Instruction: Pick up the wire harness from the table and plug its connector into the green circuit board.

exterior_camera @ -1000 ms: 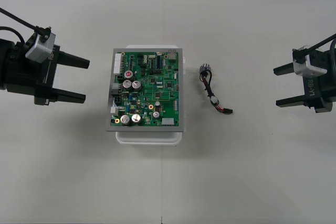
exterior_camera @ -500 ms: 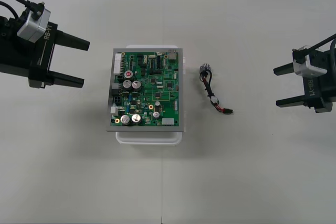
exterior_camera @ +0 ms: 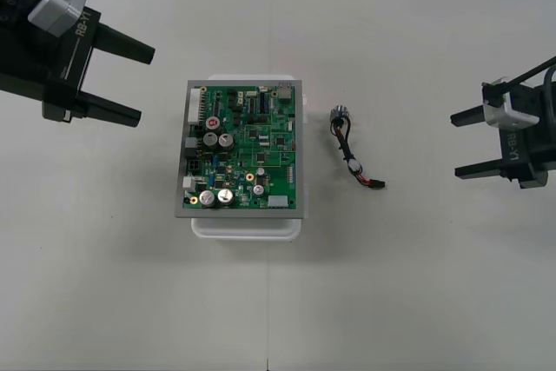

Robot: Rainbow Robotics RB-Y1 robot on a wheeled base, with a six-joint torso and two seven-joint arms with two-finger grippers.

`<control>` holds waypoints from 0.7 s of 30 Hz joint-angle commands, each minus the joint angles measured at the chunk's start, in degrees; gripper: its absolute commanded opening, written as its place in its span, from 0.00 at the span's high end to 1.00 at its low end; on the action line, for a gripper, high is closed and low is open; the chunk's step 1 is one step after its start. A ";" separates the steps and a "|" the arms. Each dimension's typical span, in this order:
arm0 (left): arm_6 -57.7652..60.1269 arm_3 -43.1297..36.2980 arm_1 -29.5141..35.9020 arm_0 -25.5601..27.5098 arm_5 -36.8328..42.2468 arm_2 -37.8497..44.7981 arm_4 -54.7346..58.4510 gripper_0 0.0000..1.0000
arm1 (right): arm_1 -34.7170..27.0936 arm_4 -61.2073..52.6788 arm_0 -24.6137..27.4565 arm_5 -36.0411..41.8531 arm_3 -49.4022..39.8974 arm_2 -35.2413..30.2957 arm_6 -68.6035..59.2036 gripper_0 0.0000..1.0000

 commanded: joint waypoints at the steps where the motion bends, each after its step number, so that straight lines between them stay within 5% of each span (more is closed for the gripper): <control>1: 4.59 -0.19 2.42 -4.78 -1.43 -0.71 0.91 0.17 | 2.01 -0.69 0.25 0.01 -2.02 0.27 -1.29 0.33; 21: 9.60 0.51 -1.36 -14.62 -1.43 -7.13 0.03 0.17 | 0.25 -0.52 -0.45 0.01 -2.90 3.34 -3.75 0.32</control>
